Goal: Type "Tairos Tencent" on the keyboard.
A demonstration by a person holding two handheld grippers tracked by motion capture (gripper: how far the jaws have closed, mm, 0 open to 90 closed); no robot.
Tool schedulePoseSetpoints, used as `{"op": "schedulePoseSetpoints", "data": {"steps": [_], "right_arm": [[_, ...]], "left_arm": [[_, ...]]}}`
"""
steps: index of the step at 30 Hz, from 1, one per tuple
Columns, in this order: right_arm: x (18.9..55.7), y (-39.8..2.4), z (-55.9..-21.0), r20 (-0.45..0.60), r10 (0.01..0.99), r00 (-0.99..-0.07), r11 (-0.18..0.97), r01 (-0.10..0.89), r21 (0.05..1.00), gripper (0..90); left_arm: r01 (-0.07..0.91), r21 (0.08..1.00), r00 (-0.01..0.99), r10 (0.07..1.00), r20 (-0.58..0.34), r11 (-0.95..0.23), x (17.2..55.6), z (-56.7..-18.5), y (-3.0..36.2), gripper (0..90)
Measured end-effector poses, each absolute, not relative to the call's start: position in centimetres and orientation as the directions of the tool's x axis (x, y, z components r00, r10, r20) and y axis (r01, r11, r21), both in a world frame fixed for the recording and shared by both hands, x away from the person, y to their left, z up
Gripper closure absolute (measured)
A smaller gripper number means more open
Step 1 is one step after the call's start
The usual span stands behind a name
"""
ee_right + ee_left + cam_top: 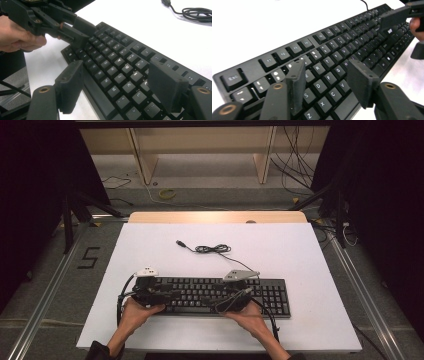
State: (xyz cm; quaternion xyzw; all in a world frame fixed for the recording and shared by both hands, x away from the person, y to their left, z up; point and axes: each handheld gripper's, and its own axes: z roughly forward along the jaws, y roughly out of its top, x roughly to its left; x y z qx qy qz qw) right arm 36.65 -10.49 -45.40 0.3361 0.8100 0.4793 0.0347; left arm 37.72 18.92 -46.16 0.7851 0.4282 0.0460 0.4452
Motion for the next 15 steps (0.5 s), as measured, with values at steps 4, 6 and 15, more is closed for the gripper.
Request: {"op": "schedulePoseSetpoints", "data": {"steps": [4, 6, 15], "right_arm": [[36.64, -10.48, -45.42, 0.267, 0.577, -0.772, 0.316, 0.513, 0.798, 30.2], [36.64, -10.48, -45.42, 0.269, 0.577, -0.772, 0.316, 0.513, 0.798, 30.2], [36.65, -10.49, -45.45, 0.269, 0.577, -0.771, 0.314, 0.514, 0.798, 30.2]], "left_arm": [[0.635, 0.740, 0.614, 0.725, -0.311, -0.220, 37.90, -46.06, 19.16, 44.4], [0.636, 0.740, 0.612, 0.727, -0.312, -0.218, 37.98, -46.08, 19.19, 41.9], [0.637, 0.742, 0.605, 0.732, -0.311, -0.211, 38.25, -46.20, 19.09, 35.7]]}}
